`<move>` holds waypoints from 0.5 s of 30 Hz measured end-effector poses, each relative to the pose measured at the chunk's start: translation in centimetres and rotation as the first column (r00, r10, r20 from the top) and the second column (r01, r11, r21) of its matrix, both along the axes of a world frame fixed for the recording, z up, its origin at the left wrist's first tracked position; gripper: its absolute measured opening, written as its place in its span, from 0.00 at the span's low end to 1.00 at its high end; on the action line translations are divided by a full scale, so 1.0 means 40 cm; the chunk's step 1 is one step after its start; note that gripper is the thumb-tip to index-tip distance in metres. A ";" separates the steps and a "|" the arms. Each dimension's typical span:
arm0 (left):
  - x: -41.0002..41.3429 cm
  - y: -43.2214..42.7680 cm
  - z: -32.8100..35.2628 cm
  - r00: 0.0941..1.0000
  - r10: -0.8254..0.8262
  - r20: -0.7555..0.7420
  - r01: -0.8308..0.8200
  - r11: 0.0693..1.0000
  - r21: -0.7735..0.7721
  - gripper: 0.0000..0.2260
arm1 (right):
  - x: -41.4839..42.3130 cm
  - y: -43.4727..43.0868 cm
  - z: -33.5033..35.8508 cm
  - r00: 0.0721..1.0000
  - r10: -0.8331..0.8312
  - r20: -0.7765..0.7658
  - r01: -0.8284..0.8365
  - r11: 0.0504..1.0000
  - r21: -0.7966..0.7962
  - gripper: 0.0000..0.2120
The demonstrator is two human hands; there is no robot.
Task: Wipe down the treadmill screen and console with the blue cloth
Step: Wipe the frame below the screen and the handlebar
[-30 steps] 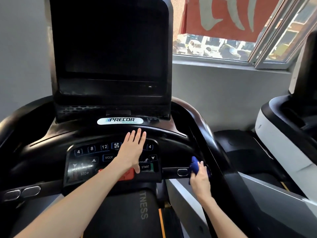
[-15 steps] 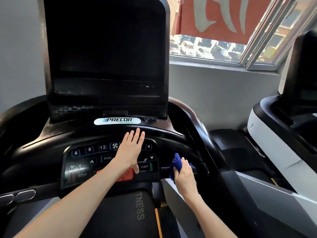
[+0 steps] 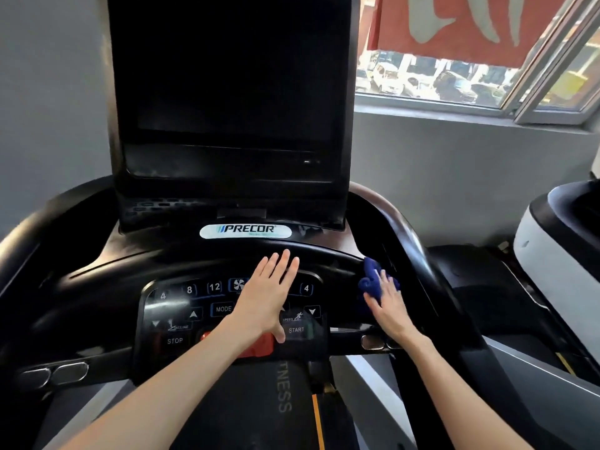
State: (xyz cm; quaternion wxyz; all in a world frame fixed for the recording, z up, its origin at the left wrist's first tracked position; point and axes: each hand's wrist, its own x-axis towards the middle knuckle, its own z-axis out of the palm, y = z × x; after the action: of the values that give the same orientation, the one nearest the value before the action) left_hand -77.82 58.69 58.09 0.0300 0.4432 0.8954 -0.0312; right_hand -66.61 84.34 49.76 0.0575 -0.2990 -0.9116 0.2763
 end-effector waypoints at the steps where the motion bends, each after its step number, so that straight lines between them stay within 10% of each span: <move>1: -0.001 0.002 -0.003 1.000 0.001 0.001 -0.001 1.000 -0.002 0.64 | -0.020 -0.001 -0.020 0.991 0.060 0.116 -0.066 0.997 0.050 0.38; 15: -0.005 0.000 -0.003 0.998 -0.055 0.015 0.055 0.998 -0.002 0.64 | -0.365 -0.188 0.130 0.932 0.360 0.045 -0.360 0.933 -0.007 0.29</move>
State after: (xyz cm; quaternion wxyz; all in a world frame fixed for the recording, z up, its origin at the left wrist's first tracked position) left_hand -78.02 58.67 57.99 0.0365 0.4677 0.8826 -0.0295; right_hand -81.20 76.82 54.96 -0.0146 -0.1333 -0.9522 0.2746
